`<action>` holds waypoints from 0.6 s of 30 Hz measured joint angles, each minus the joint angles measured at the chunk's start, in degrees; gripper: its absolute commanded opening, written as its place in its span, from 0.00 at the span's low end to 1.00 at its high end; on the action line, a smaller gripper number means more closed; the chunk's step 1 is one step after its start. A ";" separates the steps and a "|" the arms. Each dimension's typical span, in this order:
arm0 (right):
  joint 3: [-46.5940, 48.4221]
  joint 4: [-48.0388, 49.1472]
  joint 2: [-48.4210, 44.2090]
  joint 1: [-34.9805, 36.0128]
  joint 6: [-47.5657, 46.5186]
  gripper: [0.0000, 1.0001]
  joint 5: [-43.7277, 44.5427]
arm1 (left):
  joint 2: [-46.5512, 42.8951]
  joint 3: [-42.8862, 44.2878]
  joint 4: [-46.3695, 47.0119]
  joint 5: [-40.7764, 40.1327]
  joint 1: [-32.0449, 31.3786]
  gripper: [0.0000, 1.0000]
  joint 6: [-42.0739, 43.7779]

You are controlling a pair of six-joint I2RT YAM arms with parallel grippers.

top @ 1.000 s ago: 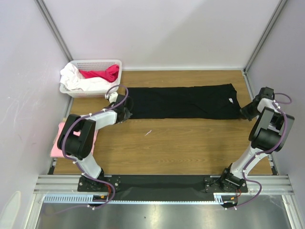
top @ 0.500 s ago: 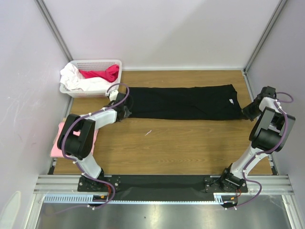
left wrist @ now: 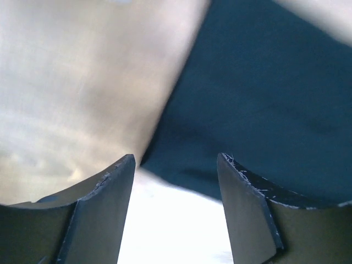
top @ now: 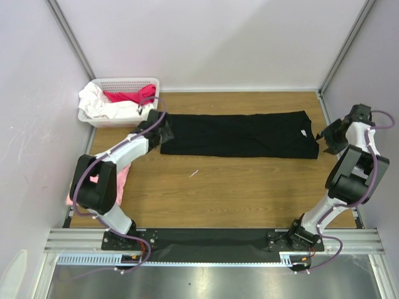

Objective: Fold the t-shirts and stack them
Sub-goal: Fold the tshirt

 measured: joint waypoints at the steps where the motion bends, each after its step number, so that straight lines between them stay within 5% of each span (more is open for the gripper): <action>1: 0.72 -0.13 -1.22 0.02 -0.07 0.62 -0.50 | -0.52 1.53 0.20 0.42 0.00 0.68 0.85; 7: 2.71 2.25 -6.80 2.45 -0.15 0.64 -4.39 | 0.09 9.01 4.55 3.61 0.00 0.67 3.82; 18: 3.06 5.92 0.44 11.43 2.01 0.63 -9.33 | 13.11 10.73 6.03 6.80 0.09 0.62 3.82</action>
